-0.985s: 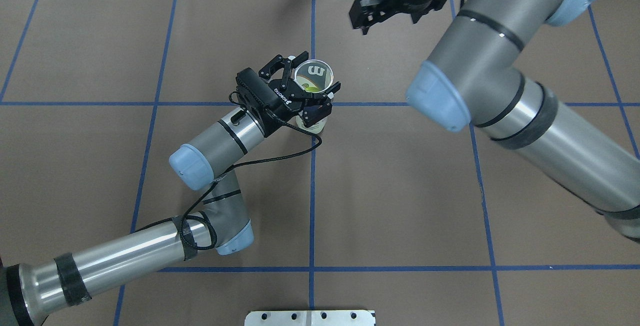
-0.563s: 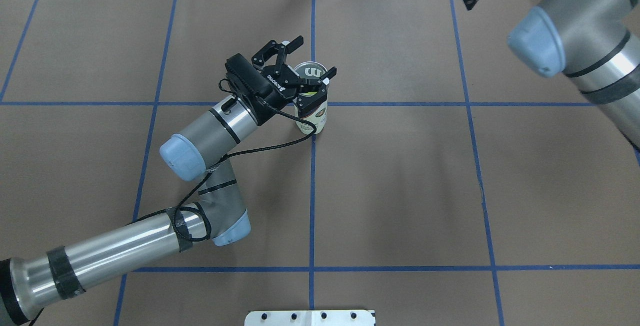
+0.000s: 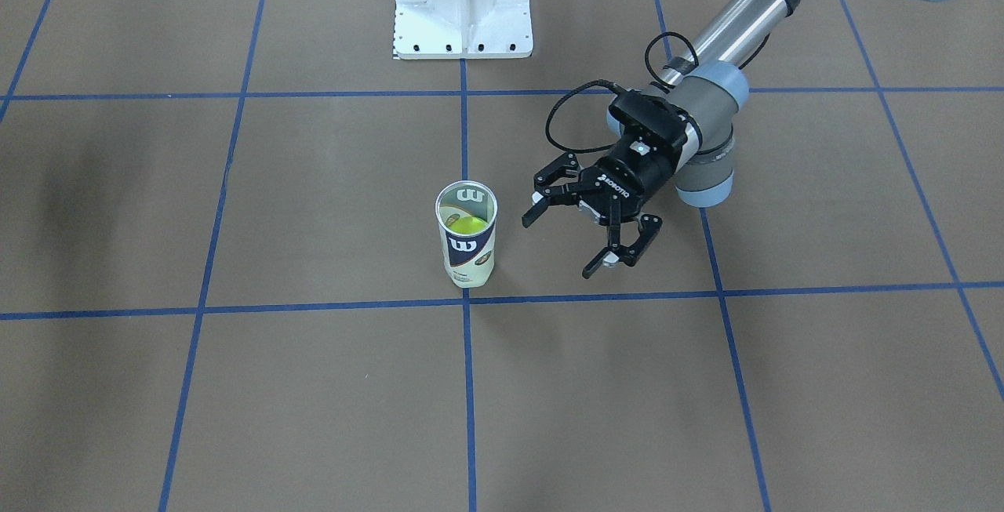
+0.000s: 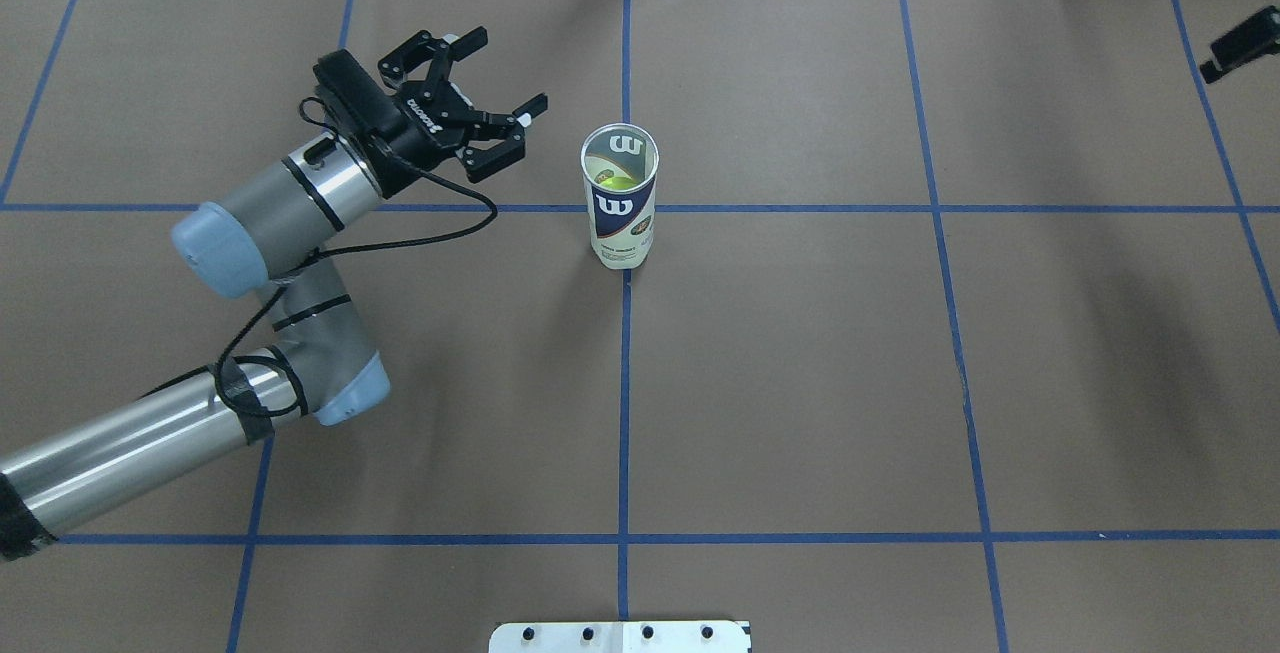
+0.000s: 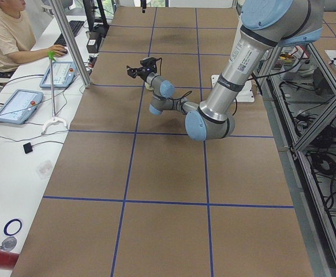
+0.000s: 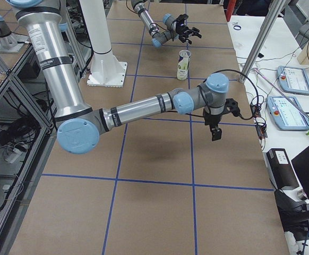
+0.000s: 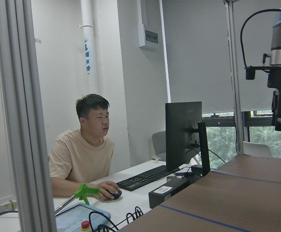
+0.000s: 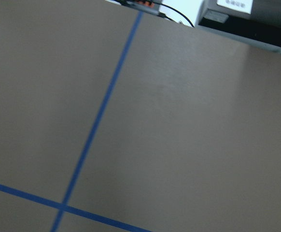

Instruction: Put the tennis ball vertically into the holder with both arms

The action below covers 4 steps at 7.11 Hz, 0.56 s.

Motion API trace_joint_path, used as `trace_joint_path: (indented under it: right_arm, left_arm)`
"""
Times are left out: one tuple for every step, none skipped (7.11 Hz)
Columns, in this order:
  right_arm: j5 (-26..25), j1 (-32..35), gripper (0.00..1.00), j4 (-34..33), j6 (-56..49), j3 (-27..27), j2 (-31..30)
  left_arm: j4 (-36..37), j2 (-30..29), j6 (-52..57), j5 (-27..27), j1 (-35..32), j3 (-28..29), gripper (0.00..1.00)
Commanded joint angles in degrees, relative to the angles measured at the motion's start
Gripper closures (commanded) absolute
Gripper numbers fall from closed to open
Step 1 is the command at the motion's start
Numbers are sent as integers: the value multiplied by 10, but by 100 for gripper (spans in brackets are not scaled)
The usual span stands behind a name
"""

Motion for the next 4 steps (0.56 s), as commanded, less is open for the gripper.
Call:
trace_joint_path:
  right_arm:
    - [1, 52, 1, 92, -22, -10, -114]
    - [-20, 55, 0, 100, -9, -14, -128]
    - [-21, 60, 0, 104, -9, -13, -138]
    - [-21, 60, 0, 104, -9, -13, -138]
  left_arm:
    - [21, 41, -3, -79, -68, -2, 1]
    - [48, 54, -6, -147, -117, -3, 1]
    - [89, 72, -4, -225, -164, -19, 1]
    - [167, 82, -1, -265, -211, -41, 1]
